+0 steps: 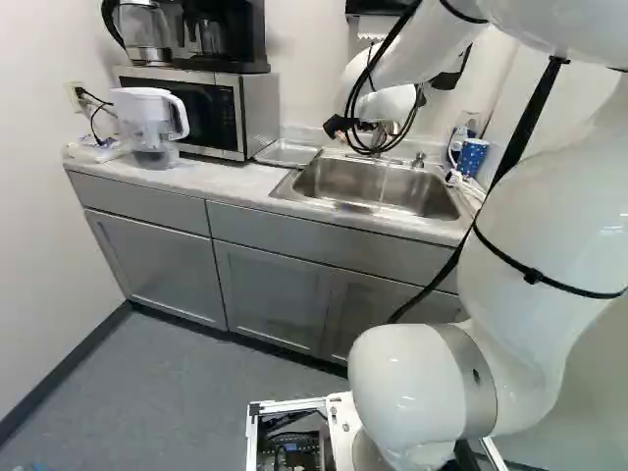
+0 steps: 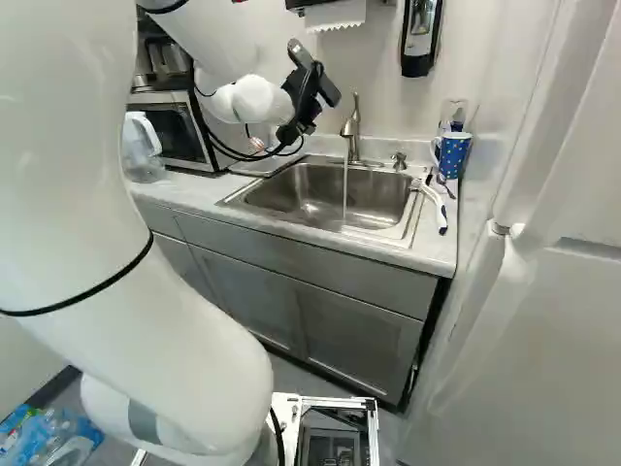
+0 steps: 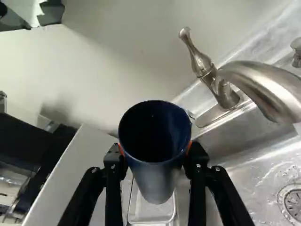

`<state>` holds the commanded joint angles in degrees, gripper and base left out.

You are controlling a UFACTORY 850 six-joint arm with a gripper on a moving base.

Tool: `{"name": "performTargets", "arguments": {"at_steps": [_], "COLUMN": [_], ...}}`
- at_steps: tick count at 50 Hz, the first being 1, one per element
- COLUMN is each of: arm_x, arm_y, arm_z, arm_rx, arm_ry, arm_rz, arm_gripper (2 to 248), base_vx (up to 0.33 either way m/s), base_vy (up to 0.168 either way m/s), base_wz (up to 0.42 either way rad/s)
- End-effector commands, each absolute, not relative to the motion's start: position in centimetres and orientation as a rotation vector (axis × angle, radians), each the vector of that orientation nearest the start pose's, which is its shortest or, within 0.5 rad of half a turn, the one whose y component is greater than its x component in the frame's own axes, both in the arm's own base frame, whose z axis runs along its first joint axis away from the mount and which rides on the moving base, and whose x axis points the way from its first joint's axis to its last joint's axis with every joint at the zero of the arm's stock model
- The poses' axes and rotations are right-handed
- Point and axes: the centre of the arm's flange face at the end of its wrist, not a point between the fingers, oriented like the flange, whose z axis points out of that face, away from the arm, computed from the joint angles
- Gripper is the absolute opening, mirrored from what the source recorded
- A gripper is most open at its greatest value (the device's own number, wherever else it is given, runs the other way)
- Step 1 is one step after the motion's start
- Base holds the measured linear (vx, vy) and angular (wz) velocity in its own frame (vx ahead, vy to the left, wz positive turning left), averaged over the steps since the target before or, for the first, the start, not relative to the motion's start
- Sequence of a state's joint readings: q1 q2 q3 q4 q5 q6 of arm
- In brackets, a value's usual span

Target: Rinse the cup and place it in the tray

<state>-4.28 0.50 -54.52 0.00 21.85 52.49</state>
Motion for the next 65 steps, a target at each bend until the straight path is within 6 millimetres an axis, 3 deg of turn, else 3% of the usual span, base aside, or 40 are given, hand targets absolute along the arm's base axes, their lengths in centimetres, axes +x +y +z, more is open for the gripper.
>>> {"name": "performTargets", "arguments": {"at_steps": [65], "arm_x": [51.79], "arm_y": [-3.87], "arm_z": [61.22], "arm_rx": [-1.309], "arm_ry": [1.452], "arm_rz": [-1.122], "arm_gripper": [126], "base_vx": [0.000], "base_vy": [0.000], "base_wz": [0.000]}}
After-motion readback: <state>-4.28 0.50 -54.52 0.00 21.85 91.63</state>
